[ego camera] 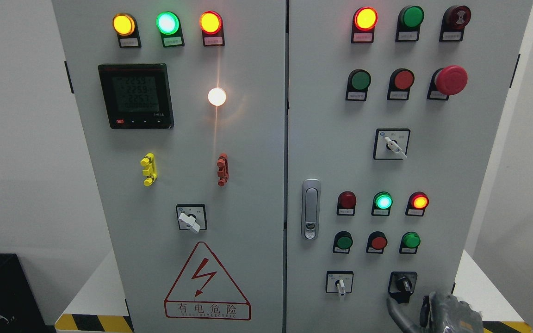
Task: Flip black knob to close circuit
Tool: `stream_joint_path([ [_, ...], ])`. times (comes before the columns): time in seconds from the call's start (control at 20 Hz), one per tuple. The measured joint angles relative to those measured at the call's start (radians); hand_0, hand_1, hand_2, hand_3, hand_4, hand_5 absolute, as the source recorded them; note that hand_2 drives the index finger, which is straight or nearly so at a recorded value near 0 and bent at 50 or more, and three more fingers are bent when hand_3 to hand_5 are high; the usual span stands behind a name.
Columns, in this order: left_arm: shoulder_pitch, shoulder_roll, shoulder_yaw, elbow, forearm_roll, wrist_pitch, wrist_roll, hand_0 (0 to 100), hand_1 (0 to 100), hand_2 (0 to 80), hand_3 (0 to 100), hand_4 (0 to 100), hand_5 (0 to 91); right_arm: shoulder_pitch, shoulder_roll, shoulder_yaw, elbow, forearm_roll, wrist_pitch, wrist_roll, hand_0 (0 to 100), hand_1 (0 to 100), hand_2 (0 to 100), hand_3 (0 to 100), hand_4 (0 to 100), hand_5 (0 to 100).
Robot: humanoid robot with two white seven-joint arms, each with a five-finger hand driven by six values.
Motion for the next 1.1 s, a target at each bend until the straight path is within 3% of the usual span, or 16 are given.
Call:
stream_joint_path([
  [0.3,0.000,0.000,0.000,0.000,0.000,0.000,0.000,12,56,0.0,0,0,0.0,0.040,0.004,0.019,-0.054,-0.014,0.000,0.003,0,2,81,98,86,92],
  [0.45,0.000,0.000,0.000,0.000,0.000,0.000,0.000,12,56,0.0,0,0,0.0,0.066,0.011,0.025,-0.089,-0.059,0.003,0.006,0,3,75,95,83,88],
  [0.8,0.000,0.000,0.000,0.000,0.000,0.000,0.000,12,56,0.0,0,0,0.0,0.160,0.034,0.047,-0.181,-0.306,0.009,-0.120,0,5,59,88,78,71],
  [0.85,0.000,0.000,0.000,0.000,0.000,0.000,0.000,12,56,0.0,0,0,0.0,0.177,0.037,0.050,-0.196,-0.362,0.009,-0.141,0,5,54,82,74,67],
  [1.1,0.000,0.000,0.000,0.000,0.000,0.000,0.000,12,56,0.0,0,0,0.0,0.258,0.045,0.063,-0.256,-0.611,-0.038,-0.224,0,6,43,72,66,58],
])
